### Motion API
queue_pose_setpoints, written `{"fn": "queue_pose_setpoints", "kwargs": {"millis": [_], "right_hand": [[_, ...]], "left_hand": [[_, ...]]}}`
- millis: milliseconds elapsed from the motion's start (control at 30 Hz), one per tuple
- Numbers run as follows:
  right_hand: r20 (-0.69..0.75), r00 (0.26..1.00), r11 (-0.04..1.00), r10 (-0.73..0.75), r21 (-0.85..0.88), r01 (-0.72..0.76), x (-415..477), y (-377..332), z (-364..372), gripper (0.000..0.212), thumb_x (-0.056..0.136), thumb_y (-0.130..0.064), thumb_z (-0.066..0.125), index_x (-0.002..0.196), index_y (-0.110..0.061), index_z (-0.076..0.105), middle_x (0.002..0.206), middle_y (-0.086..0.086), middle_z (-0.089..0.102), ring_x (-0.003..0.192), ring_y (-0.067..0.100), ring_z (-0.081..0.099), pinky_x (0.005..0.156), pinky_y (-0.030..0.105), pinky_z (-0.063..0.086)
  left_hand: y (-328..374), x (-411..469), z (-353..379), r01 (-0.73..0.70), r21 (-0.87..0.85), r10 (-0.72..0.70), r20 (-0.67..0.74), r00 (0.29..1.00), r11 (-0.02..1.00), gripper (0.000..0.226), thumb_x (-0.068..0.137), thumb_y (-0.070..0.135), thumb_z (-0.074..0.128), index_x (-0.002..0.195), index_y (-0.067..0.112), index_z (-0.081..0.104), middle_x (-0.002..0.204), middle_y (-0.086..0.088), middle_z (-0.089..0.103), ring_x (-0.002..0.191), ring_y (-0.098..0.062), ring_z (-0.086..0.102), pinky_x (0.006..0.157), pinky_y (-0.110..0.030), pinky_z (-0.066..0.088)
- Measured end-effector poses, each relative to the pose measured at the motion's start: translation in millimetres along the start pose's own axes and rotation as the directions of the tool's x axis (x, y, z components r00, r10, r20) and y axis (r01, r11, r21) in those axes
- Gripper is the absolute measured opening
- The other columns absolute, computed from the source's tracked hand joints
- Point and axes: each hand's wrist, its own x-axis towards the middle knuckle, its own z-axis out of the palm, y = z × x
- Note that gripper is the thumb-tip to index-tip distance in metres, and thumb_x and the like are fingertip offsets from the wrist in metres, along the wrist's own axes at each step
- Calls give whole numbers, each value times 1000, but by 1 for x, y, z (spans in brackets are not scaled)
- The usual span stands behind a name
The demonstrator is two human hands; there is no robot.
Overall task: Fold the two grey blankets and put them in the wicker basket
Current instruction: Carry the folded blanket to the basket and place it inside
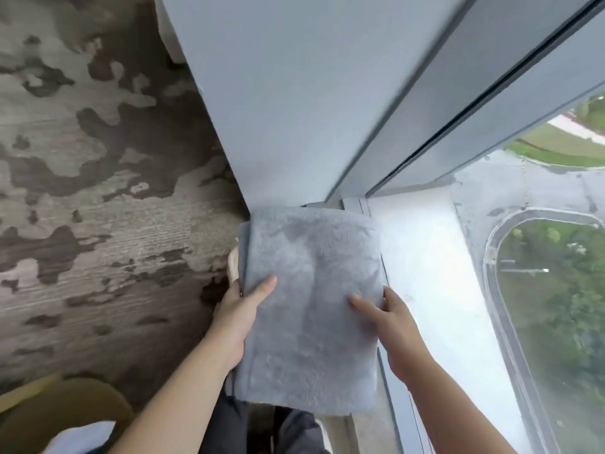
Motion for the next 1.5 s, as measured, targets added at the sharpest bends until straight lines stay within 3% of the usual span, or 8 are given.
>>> {"fn": "queue_pose_setpoints", "kwargs": {"millis": [267,567,833,1067,1167,1300,1400,1500], "right_hand": [[111,987,986,112,-134,-97,160,136,30,53,65,-25,86,111,-23,58,101,-4,72,86,13,72,70,30,59],[47,997,968,62,-246,-49,283,249,71,69,67,-24,82,126,-25,46,118,-8,60,109,14,59,94,38,52],[-15,1000,959,4,-283,-8,375,306,97,57,71,-21,75,113,-42,43,94,-35,47,85,-14,50,66,5,39],[-153,988,815,-33,-576,-62,425,349,116,74,76,-26,64,142,-23,32,137,4,49,125,24,48,105,40,43],[-132,991,707,-21,-702,-79,425,356,111,85,79,-35,63,149,-19,18,145,10,41,132,29,41,110,40,37],[-72,954,451,-292,-890,71,405,349,117,79,86,-35,58,150,-8,19,150,18,28,134,33,35,109,43,35],[70,856,289,-513,-925,249,401,341,120,65,91,-33,52,148,-12,29,153,21,27,137,36,32,111,48,29],[166,857,189,-488,-938,290,417,339,121,60,97,-36,34,152,-21,16,160,12,12,145,31,16,117,44,11]], "left_hand": [[-152,145,-16,104,-103,-126,-245,961,989,55,75,50,73,121,25,58,112,-3,69,100,-25,66,91,-49,51],[-237,276,-14,24,-78,-49,-345,937,997,37,86,39,64,119,23,56,112,5,66,102,-14,62,83,-34,50],[-281,366,-38,-92,-93,38,-466,884,991,27,89,23,57,116,20,61,109,3,69,101,-15,65,87,-37,51],[-316,432,-39,159,90,-71,-614,786,983,37,99,23,43,134,16,41,120,8,52,119,-24,49,87,-26,39],[-322,438,-39,335,235,-100,-667,739,912,49,101,22,38,144,2,26,146,-19,38,131,-35,39,103,-37,34],[-307,421,-34,192,575,284,-633,720,795,49,93,11,49,140,8,36,139,-18,41,121,-36,47,95,-40,39],[-294,401,-18,-12,866,631,-355,690,500,54,80,8,62,132,12,48,138,-16,43,116,-35,51,94,-46,42],[-294,409,-12,-70,981,617,-59,785,182,60,85,21,58,142,21,40,152,-14,29,133,-31,38,112,-50,24]]}}
